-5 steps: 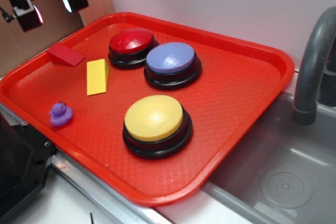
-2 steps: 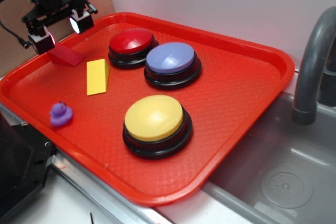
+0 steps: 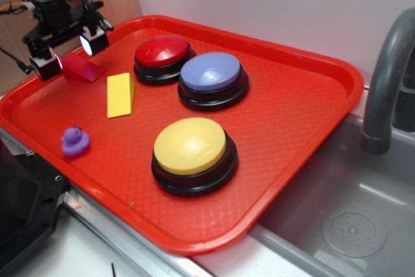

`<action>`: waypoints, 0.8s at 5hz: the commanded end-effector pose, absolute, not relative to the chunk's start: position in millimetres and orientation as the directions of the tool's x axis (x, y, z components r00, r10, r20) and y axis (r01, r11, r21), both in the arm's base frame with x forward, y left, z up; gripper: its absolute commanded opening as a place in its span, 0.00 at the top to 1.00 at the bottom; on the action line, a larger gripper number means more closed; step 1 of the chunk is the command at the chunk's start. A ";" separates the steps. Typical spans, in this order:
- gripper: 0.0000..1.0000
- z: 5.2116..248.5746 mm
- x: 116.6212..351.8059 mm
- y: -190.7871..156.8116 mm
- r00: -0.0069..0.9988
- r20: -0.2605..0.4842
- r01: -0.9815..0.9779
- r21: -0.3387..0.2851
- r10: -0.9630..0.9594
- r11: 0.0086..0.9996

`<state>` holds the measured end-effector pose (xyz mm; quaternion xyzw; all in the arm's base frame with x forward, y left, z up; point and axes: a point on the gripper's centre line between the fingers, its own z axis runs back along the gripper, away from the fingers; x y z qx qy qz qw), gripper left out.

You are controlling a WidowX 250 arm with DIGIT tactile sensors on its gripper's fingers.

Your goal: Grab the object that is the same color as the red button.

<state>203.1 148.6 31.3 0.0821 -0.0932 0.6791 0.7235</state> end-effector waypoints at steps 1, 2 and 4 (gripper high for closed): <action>0.00 32.7 208.1 166.1 0.048 0.275 -0.999 -0.007 0.960 0.052; 0.00 31.7 208.3 168.7 0.049 0.270 -0.999 -0.003 0.962 0.052; 0.00 24.9 199.6 180.2 0.008 0.258 -1.000 0.023 0.966 0.002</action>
